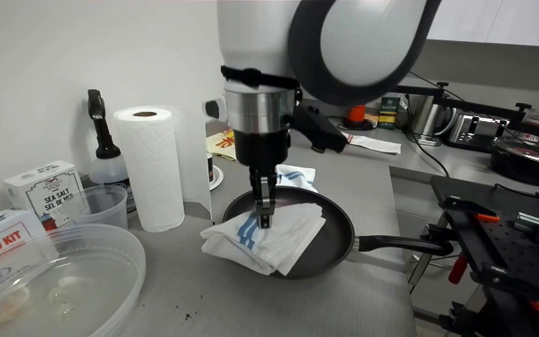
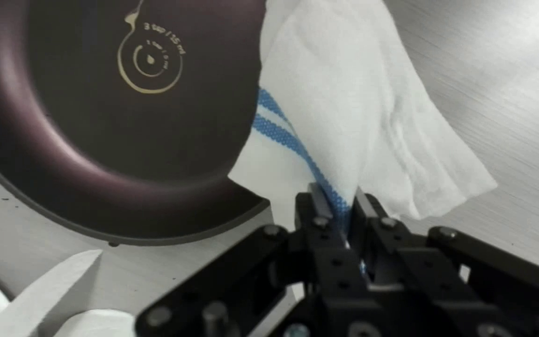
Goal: Use the cloth to wipe the pan
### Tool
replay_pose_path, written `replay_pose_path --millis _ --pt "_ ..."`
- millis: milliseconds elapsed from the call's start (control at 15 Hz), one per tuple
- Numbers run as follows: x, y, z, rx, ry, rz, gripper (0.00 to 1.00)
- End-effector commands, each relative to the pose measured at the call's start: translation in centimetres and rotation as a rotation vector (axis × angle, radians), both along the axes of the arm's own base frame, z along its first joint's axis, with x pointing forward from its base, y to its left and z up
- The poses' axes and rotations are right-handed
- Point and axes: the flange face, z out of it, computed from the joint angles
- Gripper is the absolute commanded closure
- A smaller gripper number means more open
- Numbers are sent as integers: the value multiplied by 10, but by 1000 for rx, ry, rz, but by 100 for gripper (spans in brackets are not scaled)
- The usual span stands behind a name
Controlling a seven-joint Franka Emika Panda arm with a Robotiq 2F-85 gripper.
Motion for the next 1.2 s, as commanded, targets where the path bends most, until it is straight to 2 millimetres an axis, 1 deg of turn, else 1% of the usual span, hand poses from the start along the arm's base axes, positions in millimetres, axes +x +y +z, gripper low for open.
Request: replay_pose_path --millis 0,133,200,267,400,600,667,800,1000,1133 --pt "5 -38 44 -5 14 -56 97" --pt "11 -70 60 -23 14 -107 97" --pt "12 -83 66 -28 18 -129 97" --pt "12 -100 72 -39 19 -157 97" --pt "11 -130 79 -62 20 -208 97" --pt "13 -163 82 -92 1 -273 97" --pt "15 -170 81 -103 -8 -289 97" --pt "18 -175 79 -127 -28 -312 97" --pt "25 -171 70 -172 -77 -335 97" --pt "29 -163 57 -190 -118 -349 97"
